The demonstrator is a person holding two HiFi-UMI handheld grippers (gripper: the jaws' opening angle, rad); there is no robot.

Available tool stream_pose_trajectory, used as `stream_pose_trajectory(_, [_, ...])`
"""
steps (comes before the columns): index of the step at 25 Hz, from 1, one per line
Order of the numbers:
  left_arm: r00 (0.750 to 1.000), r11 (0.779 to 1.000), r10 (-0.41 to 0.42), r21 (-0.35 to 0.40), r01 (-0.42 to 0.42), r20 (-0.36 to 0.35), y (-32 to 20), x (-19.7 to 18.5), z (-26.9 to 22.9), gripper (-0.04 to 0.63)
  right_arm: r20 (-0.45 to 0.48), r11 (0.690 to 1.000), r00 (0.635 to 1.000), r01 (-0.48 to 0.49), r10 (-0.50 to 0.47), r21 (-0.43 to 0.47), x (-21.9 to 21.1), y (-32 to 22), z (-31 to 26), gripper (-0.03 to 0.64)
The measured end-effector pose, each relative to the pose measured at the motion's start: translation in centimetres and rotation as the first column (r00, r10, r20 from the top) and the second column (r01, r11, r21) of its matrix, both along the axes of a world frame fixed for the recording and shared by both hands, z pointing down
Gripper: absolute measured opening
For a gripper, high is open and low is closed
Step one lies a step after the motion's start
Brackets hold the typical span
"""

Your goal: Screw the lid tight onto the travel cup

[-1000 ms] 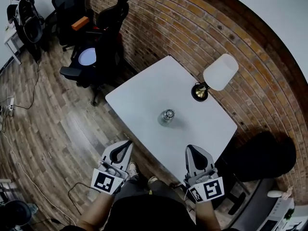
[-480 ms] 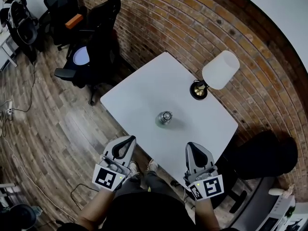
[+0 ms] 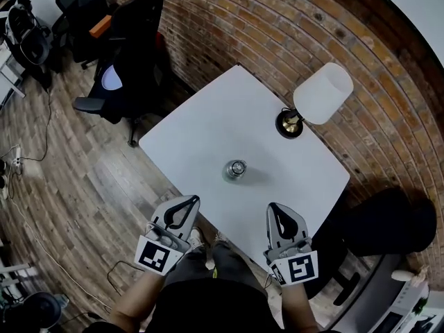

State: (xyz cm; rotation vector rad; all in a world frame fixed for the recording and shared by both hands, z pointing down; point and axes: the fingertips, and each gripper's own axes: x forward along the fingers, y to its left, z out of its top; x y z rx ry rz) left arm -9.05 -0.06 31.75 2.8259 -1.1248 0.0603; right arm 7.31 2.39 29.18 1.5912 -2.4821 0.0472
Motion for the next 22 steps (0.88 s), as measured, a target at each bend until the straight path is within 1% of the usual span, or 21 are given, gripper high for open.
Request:
stream_pose_trajectory(2, [1.0, 1.0, 0.003, -0.009, -0.003, 0.009, -0.4, 0.4, 0.7, 0.025, -0.036, 1.0, 0.999, 0.027, -0.028, -0.015, -0.3, -0.4, 1.3, 0.014])
stream_pose_trajectory(6, [0.999, 0.999, 0.013, -0.043, -0.011, 0.039, -1.4, 1.2, 2.5, 0.025, -0.062, 0.995, 0.995, 0.072, -0.076, -0.064, -1.0, -1.3, 4.3, 0.014])
stream_pose_trajectory(12, [0.997, 0.998, 0.033, -0.055, -0.028, 0.075, -3.1, 2.3, 5.2, 0.025, -0.04, 0.989, 0.994, 0.098, -0.103, -0.109, -1.6, -2.8, 9.2, 0.018])
stream_pose_trajectory(15, [0.996, 0.998, 0.041, -0.054, -0.036, 0.086, -4.1, 3.0, 6.7, 0.025, -0.031, 0.988, 0.993, 0.107, -0.111, -0.11, -1.7, -4.2, 11.3, 0.054])
stream_pose_trajectory(18, [0.994, 0.998, 0.052, -0.052, -0.047, 0.093, -4.7, 3.8, 8.2, 0.025, -0.017, 0.984, 0.993, 0.116, -0.119, -0.132, -1.7, -4.9, 13.5, 0.072])
stream_pose_trajectory(22, [0.995, 0.998, 0.06, -0.038, -0.057, 0.08, -5.4, 4.8, 9.6, 0.025, -0.007, 0.98, 0.991, 0.133, -0.136, -0.146, -1.7, -5.7, 16.2, 0.115])
